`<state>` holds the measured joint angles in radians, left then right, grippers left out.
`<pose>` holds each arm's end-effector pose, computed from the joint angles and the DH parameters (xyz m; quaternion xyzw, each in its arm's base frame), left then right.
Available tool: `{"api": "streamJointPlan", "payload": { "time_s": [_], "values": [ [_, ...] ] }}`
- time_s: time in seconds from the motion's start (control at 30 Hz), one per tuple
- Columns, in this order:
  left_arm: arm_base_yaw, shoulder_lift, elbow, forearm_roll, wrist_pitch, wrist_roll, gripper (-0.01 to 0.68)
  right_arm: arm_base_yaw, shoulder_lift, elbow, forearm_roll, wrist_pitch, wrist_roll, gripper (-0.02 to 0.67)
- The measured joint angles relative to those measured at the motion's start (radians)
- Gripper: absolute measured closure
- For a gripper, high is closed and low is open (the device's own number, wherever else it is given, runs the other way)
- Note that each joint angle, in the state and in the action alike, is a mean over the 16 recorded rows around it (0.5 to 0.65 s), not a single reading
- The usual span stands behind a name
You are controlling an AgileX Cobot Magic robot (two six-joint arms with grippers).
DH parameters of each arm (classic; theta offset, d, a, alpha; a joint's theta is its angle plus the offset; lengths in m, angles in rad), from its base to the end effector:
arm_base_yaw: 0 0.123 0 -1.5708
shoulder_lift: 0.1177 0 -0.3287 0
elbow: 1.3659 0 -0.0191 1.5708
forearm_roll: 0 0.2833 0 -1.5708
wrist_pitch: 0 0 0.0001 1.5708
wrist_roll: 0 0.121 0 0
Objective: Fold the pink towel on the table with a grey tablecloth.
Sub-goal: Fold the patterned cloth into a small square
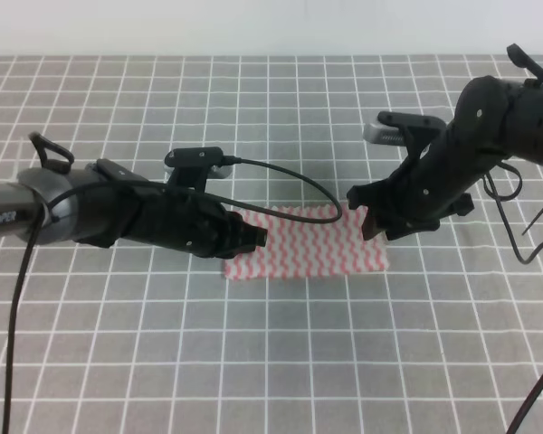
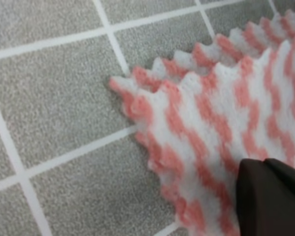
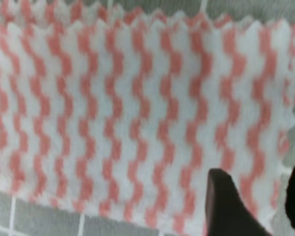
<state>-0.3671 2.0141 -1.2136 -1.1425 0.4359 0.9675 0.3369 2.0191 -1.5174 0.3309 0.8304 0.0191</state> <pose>0.4225 -0.2124 0.1426 0.1701 0.9132 -0.2592 0.2645 0.4471 0.1874 0.1936 -0.0652 0.9752 0.1641 0.1331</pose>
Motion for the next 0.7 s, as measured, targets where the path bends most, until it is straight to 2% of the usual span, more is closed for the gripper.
{"api": "streamJointPlan", "payload": {
  "time_s": [0.7],
  "values": [
    [0.004,0.011,-0.005,-0.008,0.026,0.000,0.676,-0.012,0.036,0.000,-0.002,-0.093,0.003,0.394]
  ]
}}
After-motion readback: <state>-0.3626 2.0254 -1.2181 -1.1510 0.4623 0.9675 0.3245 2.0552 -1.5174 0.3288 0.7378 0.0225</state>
